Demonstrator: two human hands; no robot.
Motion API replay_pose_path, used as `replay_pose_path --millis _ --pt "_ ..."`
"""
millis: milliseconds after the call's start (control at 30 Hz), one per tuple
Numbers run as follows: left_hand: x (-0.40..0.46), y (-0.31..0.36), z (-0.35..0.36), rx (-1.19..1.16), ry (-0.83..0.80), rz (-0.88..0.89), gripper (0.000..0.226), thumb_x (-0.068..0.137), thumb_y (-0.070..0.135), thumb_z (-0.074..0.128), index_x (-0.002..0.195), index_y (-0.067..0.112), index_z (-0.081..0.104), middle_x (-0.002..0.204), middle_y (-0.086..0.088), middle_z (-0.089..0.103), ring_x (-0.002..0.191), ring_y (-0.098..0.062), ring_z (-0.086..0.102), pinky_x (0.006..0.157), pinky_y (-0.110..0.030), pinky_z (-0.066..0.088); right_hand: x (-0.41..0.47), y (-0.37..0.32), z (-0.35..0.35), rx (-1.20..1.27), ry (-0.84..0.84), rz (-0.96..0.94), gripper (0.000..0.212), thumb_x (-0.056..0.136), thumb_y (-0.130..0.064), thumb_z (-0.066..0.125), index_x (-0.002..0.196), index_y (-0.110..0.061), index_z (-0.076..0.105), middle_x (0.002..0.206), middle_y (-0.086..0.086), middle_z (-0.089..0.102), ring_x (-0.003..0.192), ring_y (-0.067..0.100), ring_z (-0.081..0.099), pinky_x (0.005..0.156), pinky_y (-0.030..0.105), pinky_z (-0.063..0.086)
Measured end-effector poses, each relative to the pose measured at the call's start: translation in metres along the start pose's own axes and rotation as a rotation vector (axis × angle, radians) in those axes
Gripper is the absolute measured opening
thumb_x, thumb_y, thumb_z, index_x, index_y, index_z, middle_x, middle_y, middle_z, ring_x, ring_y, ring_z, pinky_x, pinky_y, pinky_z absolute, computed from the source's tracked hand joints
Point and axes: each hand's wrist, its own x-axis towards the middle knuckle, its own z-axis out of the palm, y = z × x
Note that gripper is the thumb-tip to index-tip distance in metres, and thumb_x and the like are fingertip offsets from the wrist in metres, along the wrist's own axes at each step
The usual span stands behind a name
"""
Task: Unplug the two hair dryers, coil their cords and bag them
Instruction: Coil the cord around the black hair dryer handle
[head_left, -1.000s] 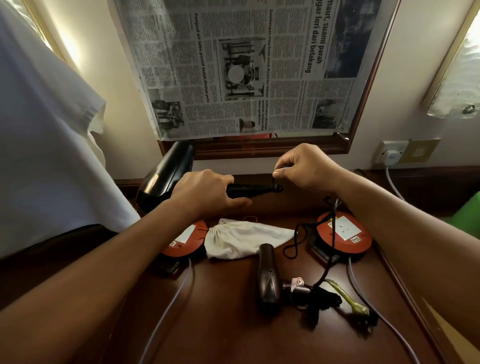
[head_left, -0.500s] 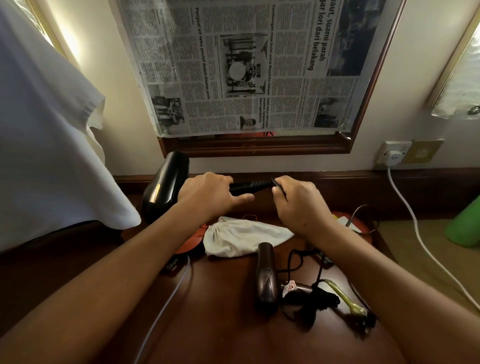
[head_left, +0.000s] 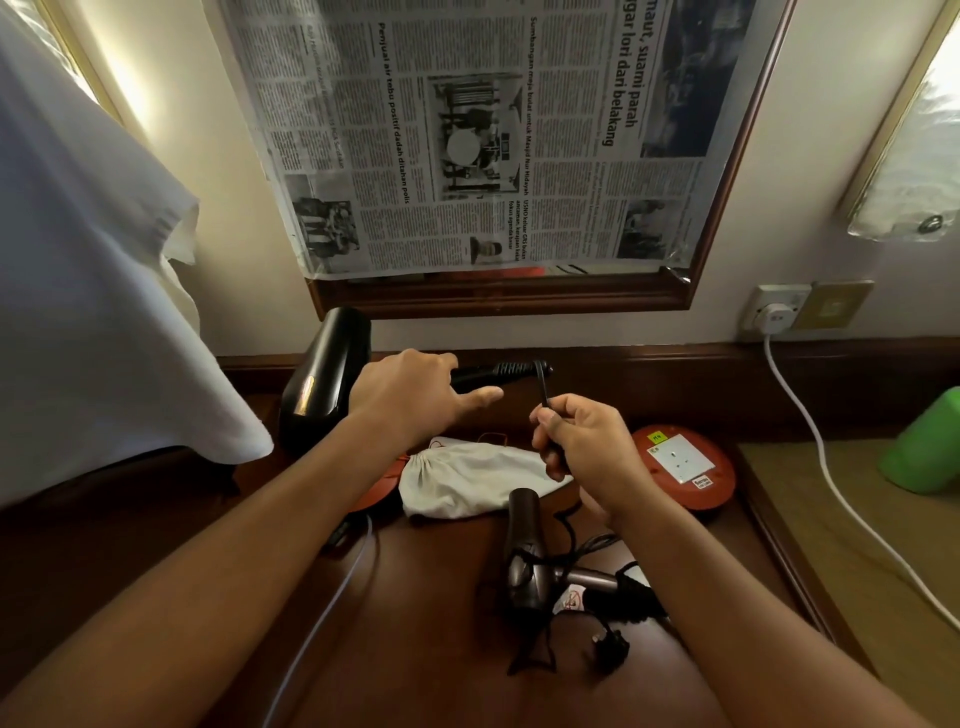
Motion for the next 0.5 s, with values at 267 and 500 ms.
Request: replay_pose_path --millis 267,500 --pt "-0.004 -0.002 -0.004 -0.043 -0.002 -0.021 0.085 0.076 0.086 0.029 0.129 0.024 0.054 0.112 -0.005 0.066 0.105 -0.026 0.061 0.074 -0.038 0.041 -0.005 0.015 0.0 0.253 -0.165 0.147 0.034 0.099 -0.038 0.044 0.084 -0.011 0.057 0.052 -0.002 0.031 0.037 0.007 0.021 0.036 0.015 0.017" --pt "-0.007 -0.004 -0.002 -0.121 0.02 -0.01 0.084 0.076 0.086 0.029 0.125 0.024 0.057 0.108 -0.001 0.068 0.1 -0.022 0.062 0.071 -0.035 0.042 -0.004 0.036 -0.006 0.574 -0.371 0.192 0.024 0.095 -0.027 0.045 0.089 -0.01 0.061 0.057 -0.002 0.033 0.042 0.006 0.021 0.037 0.017 0.017"
